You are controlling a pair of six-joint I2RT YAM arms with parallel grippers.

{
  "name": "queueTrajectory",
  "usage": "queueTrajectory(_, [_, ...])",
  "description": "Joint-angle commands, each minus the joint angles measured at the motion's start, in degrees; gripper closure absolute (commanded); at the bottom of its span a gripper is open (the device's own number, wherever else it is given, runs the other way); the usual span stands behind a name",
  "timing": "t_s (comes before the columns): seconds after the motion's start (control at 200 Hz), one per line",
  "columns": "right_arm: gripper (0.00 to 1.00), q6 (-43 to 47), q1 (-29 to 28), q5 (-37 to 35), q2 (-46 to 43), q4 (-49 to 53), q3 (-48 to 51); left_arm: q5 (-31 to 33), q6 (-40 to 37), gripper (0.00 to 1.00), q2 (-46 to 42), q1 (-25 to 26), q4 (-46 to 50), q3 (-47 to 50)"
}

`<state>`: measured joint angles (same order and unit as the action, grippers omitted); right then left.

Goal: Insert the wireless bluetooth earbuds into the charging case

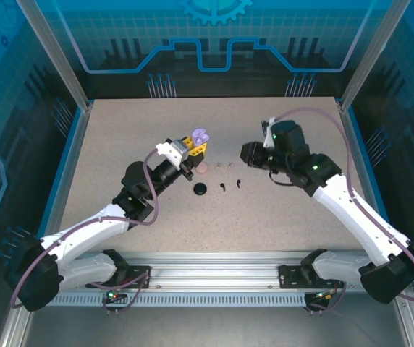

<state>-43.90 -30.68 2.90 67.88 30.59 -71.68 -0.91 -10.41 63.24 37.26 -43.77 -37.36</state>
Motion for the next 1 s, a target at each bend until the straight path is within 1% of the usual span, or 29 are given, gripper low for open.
queueTrajectory(0.0, [0.79, 0.81, 0.82, 5.71, 0.81, -6.24, -6.69, -1.68, 1.32, 1.0, -1.15, 0.31, -0.93, -2.27])
queueTrajectory(0.11, [0.79, -0.44, 0.84, 8.51, 1.97, -13.09, -9.33, -1.86, 1.78, 1.0, -1.19, 0.45, -1.22, -2.55])
queueTrajectory(0.215, [0.79, -2.1, 0.64, 10.52, 2.47, -20.77, -8.89, -2.17, 2.36, 1.0, -1.12, 0.41, -1.36, -2.91])
queueTrajectory(0.365, [0.79, -4.72, -0.47, 12.96, 3.18, -33.22, -5.28, -2.63, 3.24, 1.0, -0.8, 0.45, -1.63, -3.66])
queueTrajectory(0.51, [0.79, -5.86, -2.92, 12.19, 2.88, -43.24, -0.57, -2.63, 4.23, 1.0, -0.1, 0.43, -2.53, -4.19])
queueTrajectory(0.72, [0.79, -5.54, -5.96, 10.62, 2.5, -45.77, 2.82, -2.62, 5.19, 1.0, 0.48, 0.4, -3.29, -4.47])
queueTrajectory(0.73, [0.79, -5.61, -6.12, 10.59, 2.44, -47.17, 3.04, -2.61, 5.24, 1.0, 0.48, 0.44, -3.33, -4.47])
queueTrajectory(0.996, [0.79, -7.08, -6.85, 9.54, 1.68, -49.37, 6.85, -2.54, 5.48, 1.0, 0.79, 0.43, -3.78, -4.42])
